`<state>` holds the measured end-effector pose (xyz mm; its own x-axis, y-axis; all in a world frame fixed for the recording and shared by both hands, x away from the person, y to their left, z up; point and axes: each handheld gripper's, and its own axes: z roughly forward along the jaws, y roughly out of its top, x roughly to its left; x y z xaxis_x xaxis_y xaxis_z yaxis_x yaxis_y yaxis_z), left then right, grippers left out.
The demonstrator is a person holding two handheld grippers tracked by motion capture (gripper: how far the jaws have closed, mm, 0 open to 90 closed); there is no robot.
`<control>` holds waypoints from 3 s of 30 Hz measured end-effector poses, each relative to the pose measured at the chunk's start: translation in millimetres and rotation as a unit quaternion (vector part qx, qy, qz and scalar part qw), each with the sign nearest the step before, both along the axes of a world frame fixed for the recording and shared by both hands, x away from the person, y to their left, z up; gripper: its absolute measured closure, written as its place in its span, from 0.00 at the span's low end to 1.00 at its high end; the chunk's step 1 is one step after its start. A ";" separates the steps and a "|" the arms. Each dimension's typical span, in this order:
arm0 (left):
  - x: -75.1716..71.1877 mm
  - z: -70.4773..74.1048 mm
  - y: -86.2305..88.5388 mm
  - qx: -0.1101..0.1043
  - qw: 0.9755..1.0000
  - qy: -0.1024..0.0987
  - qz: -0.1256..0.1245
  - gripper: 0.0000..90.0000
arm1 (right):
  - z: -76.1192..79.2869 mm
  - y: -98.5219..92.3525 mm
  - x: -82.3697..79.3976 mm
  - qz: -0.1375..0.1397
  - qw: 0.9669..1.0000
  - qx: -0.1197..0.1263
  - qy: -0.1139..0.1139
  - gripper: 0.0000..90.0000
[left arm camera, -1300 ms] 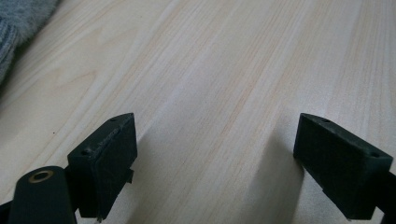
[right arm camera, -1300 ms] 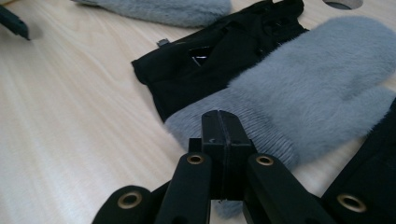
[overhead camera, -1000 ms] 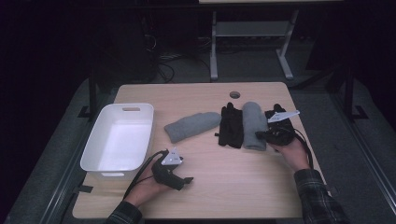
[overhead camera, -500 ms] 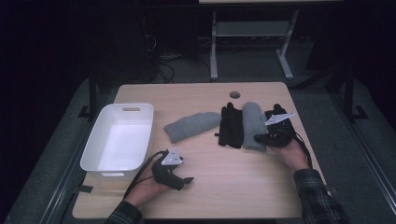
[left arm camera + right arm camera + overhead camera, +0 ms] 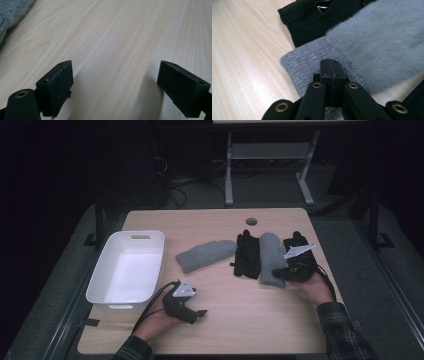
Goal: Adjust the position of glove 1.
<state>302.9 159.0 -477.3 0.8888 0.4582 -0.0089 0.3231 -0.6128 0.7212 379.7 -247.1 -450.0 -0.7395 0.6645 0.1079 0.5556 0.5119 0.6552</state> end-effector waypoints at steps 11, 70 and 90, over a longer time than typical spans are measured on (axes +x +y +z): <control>0.1 -0.1 0.0 0.000 1.000 -0.001 0.000 0.14 | 2.0 4.6 -24.1 0.009 1.000 -0.005 0.005 1.00; 0.5 -0.2 0.0 0.001 1.000 -0.003 -0.001 0.14 | 2.2 16.5 -106.0 0.084 0.996 0.007 0.009 1.00; 0.2 0.4 -0.5 0.003 1.000 0.000 0.002 0.14 | 11.1 69.5 -81.5 0.147 0.989 0.018 -0.014 1.00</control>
<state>303.1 158.5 -476.9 0.8872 0.4613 -0.0058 0.3249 -0.6159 0.7177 298.2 -177.6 -438.9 -0.9031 0.4165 0.1045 0.3678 0.6247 0.6888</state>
